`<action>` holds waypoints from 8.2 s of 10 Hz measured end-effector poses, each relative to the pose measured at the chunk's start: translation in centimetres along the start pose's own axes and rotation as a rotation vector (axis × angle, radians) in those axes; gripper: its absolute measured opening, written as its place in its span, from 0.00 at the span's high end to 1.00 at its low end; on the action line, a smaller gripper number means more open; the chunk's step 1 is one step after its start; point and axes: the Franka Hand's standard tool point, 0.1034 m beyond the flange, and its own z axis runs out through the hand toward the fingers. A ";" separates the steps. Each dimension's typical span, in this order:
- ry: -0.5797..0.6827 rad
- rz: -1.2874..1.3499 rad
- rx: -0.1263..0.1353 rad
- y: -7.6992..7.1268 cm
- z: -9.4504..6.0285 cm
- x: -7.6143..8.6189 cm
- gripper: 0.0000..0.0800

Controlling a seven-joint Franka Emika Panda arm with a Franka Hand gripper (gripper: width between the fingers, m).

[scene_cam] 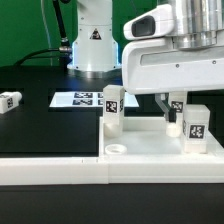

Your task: Assemble square table

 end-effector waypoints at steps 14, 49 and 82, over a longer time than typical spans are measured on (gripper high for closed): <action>-0.090 1.224 0.081 0.8 0.3 -0.3 0.63; 0.053 0.314 -0.079 3.0 -3.7 2.0 0.19; -0.731 -0.053 -0.071 37.3 -6.9 -6.1 0.19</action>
Offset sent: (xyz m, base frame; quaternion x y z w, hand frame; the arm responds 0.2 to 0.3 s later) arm 0.0000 0.0000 0.0000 0.0000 0.0000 0.1296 0.9916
